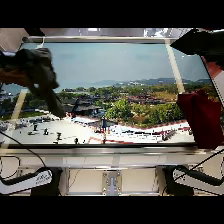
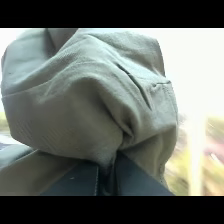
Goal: Fold the shirts.
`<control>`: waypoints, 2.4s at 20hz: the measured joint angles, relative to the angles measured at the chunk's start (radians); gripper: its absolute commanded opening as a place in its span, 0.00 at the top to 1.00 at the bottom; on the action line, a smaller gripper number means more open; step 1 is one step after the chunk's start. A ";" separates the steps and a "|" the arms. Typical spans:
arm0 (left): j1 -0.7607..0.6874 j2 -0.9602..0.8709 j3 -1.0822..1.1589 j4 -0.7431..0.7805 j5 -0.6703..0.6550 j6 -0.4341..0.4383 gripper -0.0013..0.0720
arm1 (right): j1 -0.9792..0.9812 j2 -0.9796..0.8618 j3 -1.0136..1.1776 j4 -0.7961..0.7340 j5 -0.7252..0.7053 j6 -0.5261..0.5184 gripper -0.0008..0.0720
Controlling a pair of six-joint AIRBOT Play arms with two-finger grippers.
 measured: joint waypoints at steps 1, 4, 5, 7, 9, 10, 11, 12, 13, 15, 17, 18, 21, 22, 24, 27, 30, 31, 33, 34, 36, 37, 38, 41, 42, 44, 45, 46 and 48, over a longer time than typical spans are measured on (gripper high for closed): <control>-0.048 0.004 0.000 -0.034 -0.017 0.011 0.24 | 0.000 0.001 0.011 -0.013 0.018 0.000 0.17; -0.152 0.008 0.000 -0.090 -0.046 0.076 0.02 | 0.000 0.000 0.029 -0.057 0.047 -0.002 0.17; -0.167 0.008 0.000 -0.085 -0.047 0.090 0.02 | 0.000 -0.001 0.031 -0.081 0.049 -0.004 0.17; -0.185 0.001 -0.005 -0.013 -0.054 0.089 0.02 | 0.000 -0.005 0.010 -0.119 0.054 -0.006 0.17; -0.194 -0.020 -0.032 0.097 -0.063 0.047 0.03 | 0.005 -0.009 -0.048 -0.135 0.044 -0.007 0.17; -0.197 -0.037 -0.056 0.134 -0.069 0.027 0.03 | 0.014 -0.014 -0.090 -0.135 0.036 -0.007 0.17; -0.200 -0.057 -0.084 0.155 -0.076 0.016 0.03 | 0.031 -0.021 -0.143 -0.134 0.017 -0.008 0.17; -0.204 -0.084 -0.116 0.168 -0.079 0.011 0.03 | 0.055 -0.031 -0.197 -0.130 -0.006 -0.008 0.17; -0.207 -0.111 -0.144 0.172 -0.080 0.019 0.03 | 0.090 -0.044 -0.259 -0.122 -0.042 -0.009 0.17; -0.213 -0.175 -0.188 0.149 -0.084 0.049 0.03 | 0.186 -0.084 -0.374 -0.114 -0.138 -0.022 0.17; -0.216 -0.240 -0.212 0.119 -0.086 0.072 0.03 | 0.303 -0.150 -0.454 -0.106 -0.243 -0.048 0.17; -0.217 -0.267 -0.219 0.103 -0.087 0.084 0.03 | 0.361 -0.190 -0.478 -0.103 -0.297 -0.060 0.17; -0.220 -0.330 -0.230 0.060 -0.087 0.122 0.03 | 0.487 -0.315 -0.518 -0.097 -0.414 -0.080 0.17; -0.220 -0.345 -0.232 0.049 -0.088 0.137 0.03 | 0.512 -0.352 -0.524 -0.089 -0.433 -0.083 0.17; -0.220 -0.370 -0.234 0.037 -0.090 0.165 0.03 | 0.545 -0.419 -0.533 -0.048 -0.469 -0.092 0.17; -0.220 -0.403 -0.236 0.026 -0.070 0.194 0.03 | 0.568 -0.493 -0.537 0.061 -0.494 -0.122 0.17; -0.222 -0.427 -0.237 0.007 -0.040 0.211 0.03 | 0.577 -0.538 -0.540 0.152 -0.509 -0.147 0.17; -0.222 -0.433 -0.237 -0.006 -0.028 0.215 0.03 | 0.578 -0.547 -0.540 0.170 -0.515 -0.152 0.17; -0.223 -0.446 -0.237 -0.047 -0.009 0.236 0.03 | 0.580 -0.560 -0.540 0.195 -0.524 -0.158 0.17; -0.223 -0.452 -0.237 -0.069 -0.004 0.243 0.03 | 0.581 -0.567 -0.540 0.202 -0.529 -0.160 0.23; -0.223 -0.465 -0.237 -0.106 0.008 0.256 0.04 | 0.581 -0.576 -0.540 0.217 -0.537 -0.161 0.45; -0.223 -0.473 -0.237 -0.118 0.010 0.261 0.23 | 0.582 -0.580 -0.540 0.222 -0.544 -0.161 0.65; -0.223 -0.480 -0.237 -0.127 0.013 0.263 0.54 | 0.582 -0.584 -0.540 0.231 -0.555 -0.161 0.85; -0.223 -0.498 -0.237 -0.144 0.019 0.270 0.96 | 0.582 -0.590 -0.540 0.253 -0.602 -0.162 0.97; -0.223 -0.500 -0.237 -0.148 0.019 0.272 0.96 | 0.581 -0.591 -0.540 0.259 -0.621 -0.163 0.97; -0.217 -0.502 -0.237 -0.150 0.024 0.276 0.96 | 0.576 -0.591 -0.529 0.266 -0.648 -0.163 0.97; -0.211 -0.500 -0.237 -0.143 0.024 0.277 0.96 | 0.570 -0.590 -0.518 0.265 -0.655 -0.163 0.97; -0.201 -0.493 -0.237 -0.130 0.023 0.280 0.96 | 0.562 -0.587 -0.501 0.258 -0.657 -0.164 0.97; -0.171 -0.461 -0.237 -0.097 0.013 0.280 0.96 | 0.540 -0.572 -0.451 0.234 -0.643 -0.163 0.97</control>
